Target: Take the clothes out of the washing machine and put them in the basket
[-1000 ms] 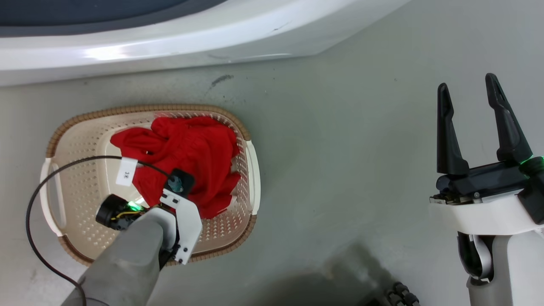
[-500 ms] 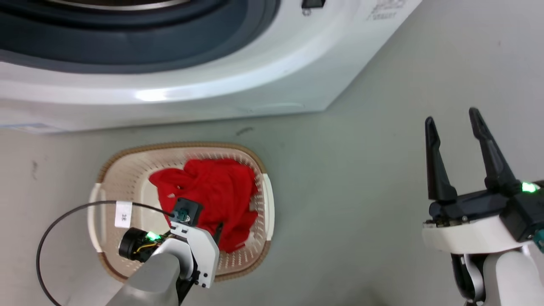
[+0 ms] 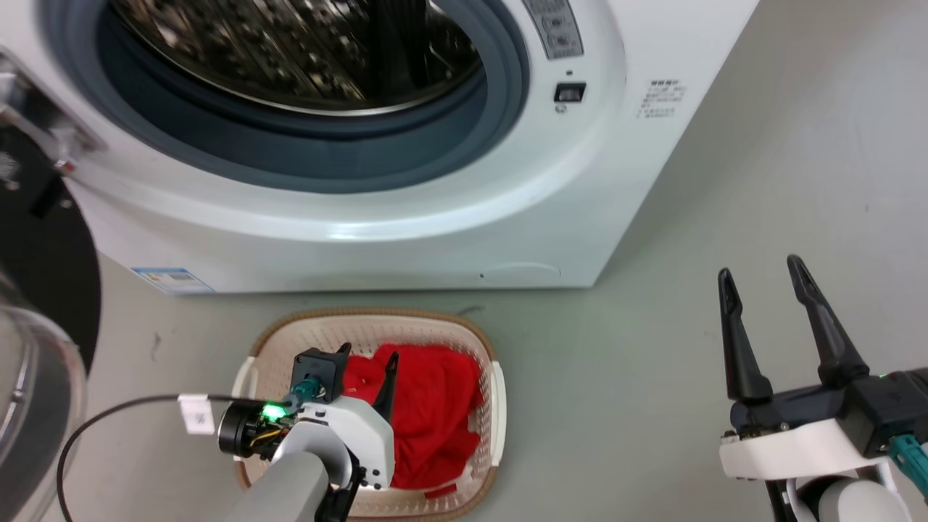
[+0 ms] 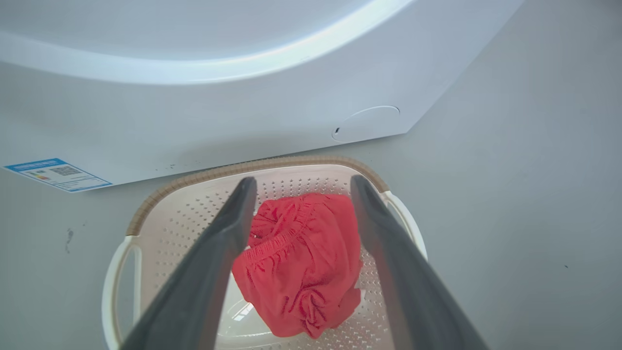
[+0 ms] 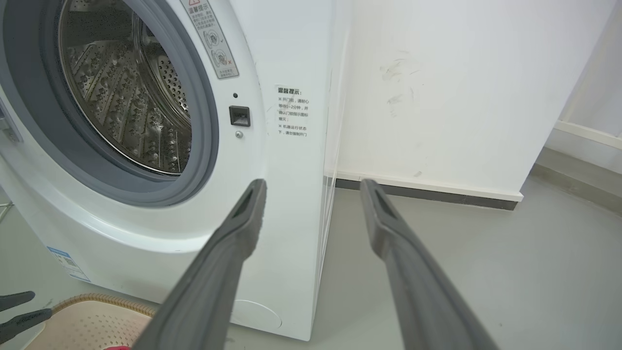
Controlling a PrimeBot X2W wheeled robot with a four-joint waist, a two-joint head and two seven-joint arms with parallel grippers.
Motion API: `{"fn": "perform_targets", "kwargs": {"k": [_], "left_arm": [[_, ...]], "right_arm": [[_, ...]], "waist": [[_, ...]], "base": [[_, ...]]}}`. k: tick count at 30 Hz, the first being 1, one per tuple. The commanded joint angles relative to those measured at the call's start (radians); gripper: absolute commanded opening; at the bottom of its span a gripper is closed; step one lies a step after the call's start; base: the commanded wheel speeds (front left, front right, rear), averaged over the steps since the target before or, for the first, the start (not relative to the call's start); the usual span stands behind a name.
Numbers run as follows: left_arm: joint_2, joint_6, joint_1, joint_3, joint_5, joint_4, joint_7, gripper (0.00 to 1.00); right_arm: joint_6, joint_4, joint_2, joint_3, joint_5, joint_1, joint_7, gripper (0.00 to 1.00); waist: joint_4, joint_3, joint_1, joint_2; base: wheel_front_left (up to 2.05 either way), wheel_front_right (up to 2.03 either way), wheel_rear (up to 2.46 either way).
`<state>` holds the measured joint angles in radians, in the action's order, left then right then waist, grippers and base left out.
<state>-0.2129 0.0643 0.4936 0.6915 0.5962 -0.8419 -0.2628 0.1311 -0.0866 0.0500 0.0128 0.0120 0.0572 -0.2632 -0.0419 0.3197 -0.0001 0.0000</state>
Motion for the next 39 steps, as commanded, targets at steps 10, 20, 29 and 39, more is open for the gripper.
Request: {"fn": "perform_targets", "kwargs": {"k": [10, 20, 29, 39], "left_arm": [[-0.009, 0.100, -0.234, -0.245, -0.197, 0.391, -0.003, 1.00], [0.052, 0.122, -0.396, -0.449, -0.354, 0.636, -0.003, 1.00], [0.116, 0.095, -0.511, -0.586, -0.446, 0.742, -0.003, 1.00], [0.148, 0.052, -0.573, -0.640, -0.506, 0.778, -0.003, 1.00]], "right_arm": [[-0.001, 0.011, 0.001, -0.011, 0.005, -0.076, -0.002, 1.00], [-0.001, 0.012, 0.001, -0.018, -0.008, -0.127, -0.002, 1.00], [-0.001, 0.016, 0.000, -0.026, -0.023, -0.167, -0.002, 1.00], [-0.001, 0.017, 0.001, -0.032, -0.034, -0.197, -0.002, 1.00]], "waist": [[0.042, -0.148, 0.0001, 0.0000], [0.046, -0.222, 0.0001, 0.0000], [0.038, -0.273, 0.0001, 0.0000], [0.035, -0.291, 0.0001, 0.0000]], "base": [[0.00, 0.00, 0.00], [0.00, 0.00, 0.00], [0.00, 0.00, 0.00], [0.00, 0.00, 0.00]]}}
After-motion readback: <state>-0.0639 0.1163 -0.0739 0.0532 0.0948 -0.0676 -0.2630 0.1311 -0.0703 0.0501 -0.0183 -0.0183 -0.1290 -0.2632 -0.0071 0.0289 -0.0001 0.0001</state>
